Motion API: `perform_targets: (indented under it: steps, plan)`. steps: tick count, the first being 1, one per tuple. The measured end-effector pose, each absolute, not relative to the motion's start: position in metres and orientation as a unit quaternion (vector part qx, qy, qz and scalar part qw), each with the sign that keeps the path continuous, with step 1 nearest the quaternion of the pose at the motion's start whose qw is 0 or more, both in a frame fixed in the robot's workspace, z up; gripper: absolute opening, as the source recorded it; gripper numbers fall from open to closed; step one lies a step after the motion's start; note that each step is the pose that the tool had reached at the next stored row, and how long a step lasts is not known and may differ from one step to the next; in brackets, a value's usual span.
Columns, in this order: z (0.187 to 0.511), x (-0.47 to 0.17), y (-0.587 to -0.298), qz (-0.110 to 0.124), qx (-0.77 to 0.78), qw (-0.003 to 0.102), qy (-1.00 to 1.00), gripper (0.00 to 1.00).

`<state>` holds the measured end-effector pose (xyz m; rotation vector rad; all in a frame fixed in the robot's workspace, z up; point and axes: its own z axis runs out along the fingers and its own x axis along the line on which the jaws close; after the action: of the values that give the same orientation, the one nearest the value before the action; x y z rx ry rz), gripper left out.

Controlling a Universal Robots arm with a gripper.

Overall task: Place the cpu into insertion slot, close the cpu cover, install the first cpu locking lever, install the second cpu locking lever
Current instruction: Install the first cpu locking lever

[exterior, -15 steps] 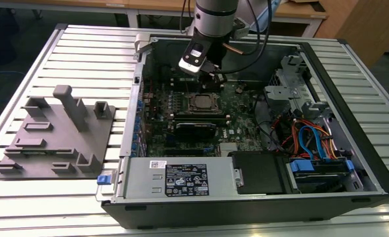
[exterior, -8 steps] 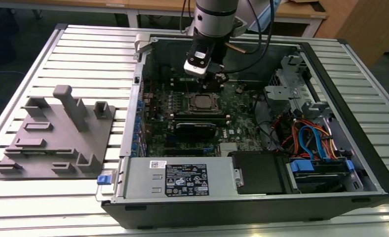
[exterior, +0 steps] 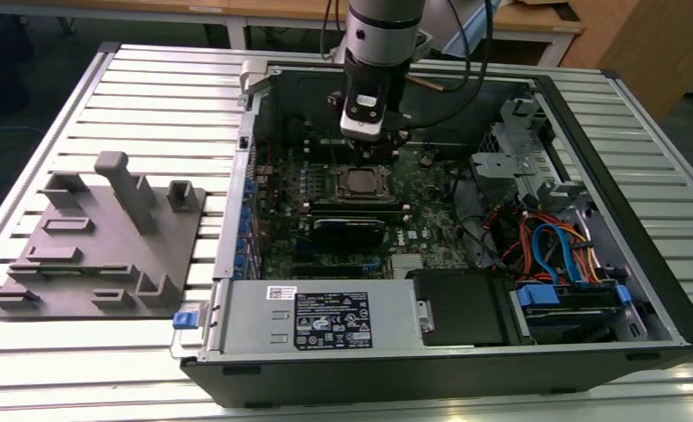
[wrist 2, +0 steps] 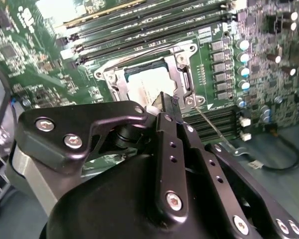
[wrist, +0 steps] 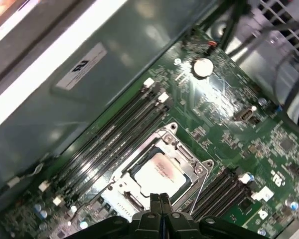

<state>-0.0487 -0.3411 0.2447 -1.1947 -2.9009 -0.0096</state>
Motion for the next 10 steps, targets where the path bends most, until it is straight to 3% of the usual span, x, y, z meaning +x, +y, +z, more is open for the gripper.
perform_targets:
  steps: [10]
  plan:
    - [0.2446, -0.0487, -0.3411, -0.003, -0.342, 0.002, -0.94, 0.1]
